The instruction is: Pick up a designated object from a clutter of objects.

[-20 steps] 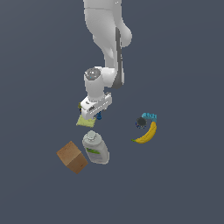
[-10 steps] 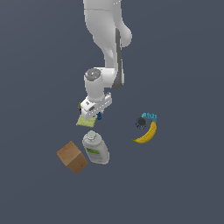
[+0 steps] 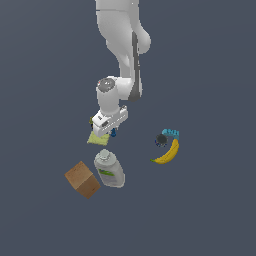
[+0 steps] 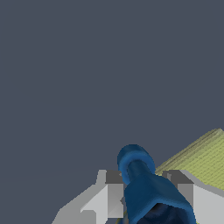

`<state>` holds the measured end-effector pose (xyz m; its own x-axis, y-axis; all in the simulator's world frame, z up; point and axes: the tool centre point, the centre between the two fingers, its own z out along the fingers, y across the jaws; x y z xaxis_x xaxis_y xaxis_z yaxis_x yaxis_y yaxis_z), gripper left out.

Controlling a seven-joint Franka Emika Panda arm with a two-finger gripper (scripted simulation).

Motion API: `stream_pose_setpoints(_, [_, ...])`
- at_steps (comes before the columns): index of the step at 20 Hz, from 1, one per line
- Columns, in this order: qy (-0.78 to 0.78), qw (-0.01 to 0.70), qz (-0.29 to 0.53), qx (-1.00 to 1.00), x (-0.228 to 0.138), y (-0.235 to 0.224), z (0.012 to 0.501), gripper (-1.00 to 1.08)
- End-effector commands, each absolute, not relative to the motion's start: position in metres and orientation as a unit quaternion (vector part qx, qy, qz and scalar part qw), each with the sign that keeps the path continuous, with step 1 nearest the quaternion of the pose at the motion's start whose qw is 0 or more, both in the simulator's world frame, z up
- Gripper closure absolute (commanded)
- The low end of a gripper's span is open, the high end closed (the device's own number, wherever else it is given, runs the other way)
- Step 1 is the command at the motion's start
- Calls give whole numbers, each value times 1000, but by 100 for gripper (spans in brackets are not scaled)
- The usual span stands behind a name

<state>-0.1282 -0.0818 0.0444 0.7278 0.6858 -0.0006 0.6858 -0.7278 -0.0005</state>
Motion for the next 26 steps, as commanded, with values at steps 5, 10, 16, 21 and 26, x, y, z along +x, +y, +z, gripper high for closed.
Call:
stream_pose_setpoints(5, [-369, 0, 0, -929, -126, -76, 60, 108])
stream_pose_setpoints(10, [-369, 0, 0, -929, -122, -68, 84, 108])
stream_pose_setpoints(16, [-369, -1, 1, -930, -115, -54, 126, 108])
stream_pose_setpoints(21, [-369, -2, 1, -930, -108, -39, 168, 108])
stream_pose_setpoints(26, [-369, -2, 1, -930, -101, -24, 210, 108])
